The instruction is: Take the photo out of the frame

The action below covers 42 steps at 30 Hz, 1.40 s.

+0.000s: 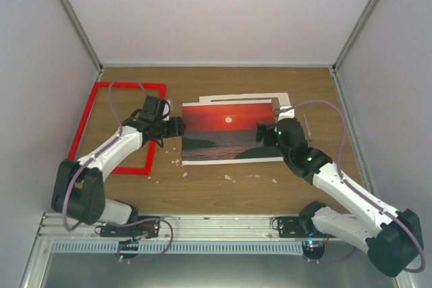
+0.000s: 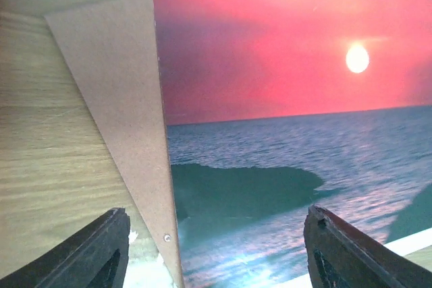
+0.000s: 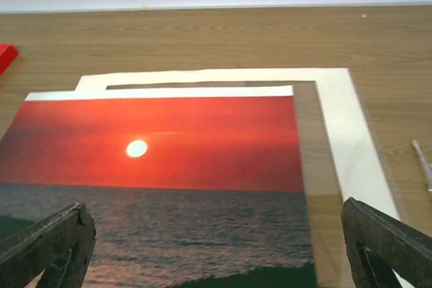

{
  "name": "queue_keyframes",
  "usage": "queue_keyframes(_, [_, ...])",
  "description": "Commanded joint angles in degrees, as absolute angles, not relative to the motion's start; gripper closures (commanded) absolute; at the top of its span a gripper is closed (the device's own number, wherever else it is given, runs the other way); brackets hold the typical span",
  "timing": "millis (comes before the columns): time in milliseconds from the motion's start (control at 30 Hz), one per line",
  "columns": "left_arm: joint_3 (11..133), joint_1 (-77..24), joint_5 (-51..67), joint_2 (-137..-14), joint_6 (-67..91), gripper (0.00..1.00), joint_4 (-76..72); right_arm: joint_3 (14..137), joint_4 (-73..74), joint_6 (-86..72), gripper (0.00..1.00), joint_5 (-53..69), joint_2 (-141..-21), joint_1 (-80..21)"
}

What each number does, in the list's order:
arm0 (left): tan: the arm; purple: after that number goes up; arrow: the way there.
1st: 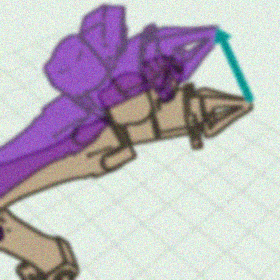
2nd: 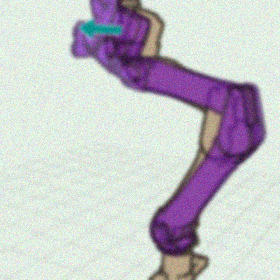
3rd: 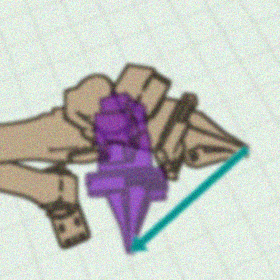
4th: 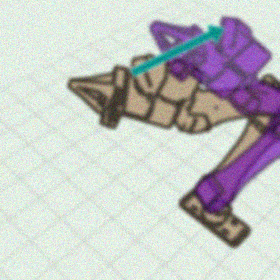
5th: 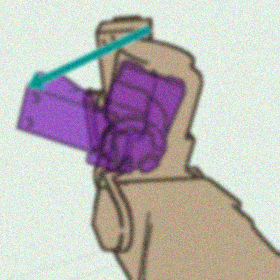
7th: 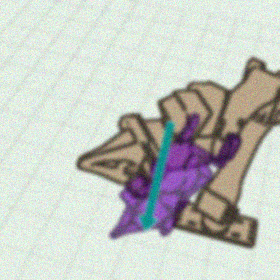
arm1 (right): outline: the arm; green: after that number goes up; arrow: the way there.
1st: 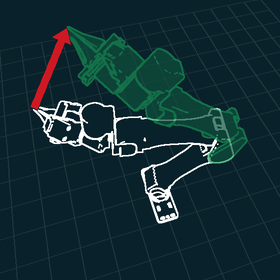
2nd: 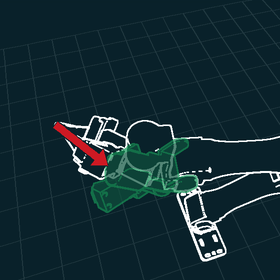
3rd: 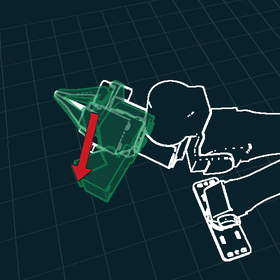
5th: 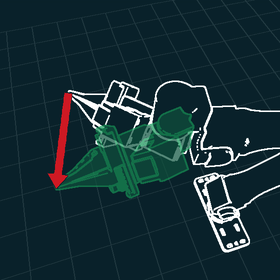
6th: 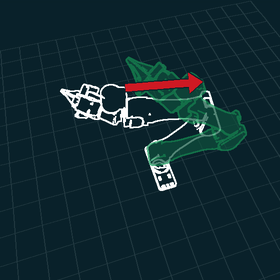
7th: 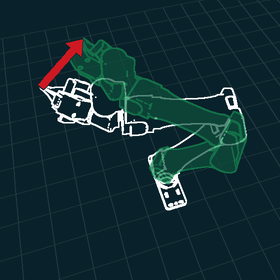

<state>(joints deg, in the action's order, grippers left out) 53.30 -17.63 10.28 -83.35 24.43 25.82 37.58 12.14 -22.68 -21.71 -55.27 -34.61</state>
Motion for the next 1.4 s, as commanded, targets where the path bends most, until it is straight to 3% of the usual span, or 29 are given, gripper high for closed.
queue_keyframes(0, [50.3, -17.2, 6.9, -73.0, 27.5, 0.26, 26.3, 39.9, 13.9, -23.4, 0.01, -19.3, -52.7, -29.4])
queue_keyframes(367, [49.4, -16.6, -4.0, -40.3, 29.5, 0.01, 37.3, 43.1, 23.9, -22.8, 0.00, -22.2, -34.8, -22.8])
queue_keyframes(633, [50.6, -16.6, -7.7, -25.6, 27.8, 0.01, 40.4, 42.8, 24.8, -18.9, 0.00, -23.5, -23.9, -22.8])
queue_keyframes(900, [43.8, -16.6, -10.9, -14.2, 26.3, 0.01, 36.1, 40.7, 23.7, -16.5, 0.00, -23.4, -19.8, -22.8])
queue_keyframes(1367, [43.5, -16.6, -11.1, -15.0, 25.9, 0.01, 35.6, 41.0, 23.4, -16.4, 0.00, -22.4, -21.3, -22.8])
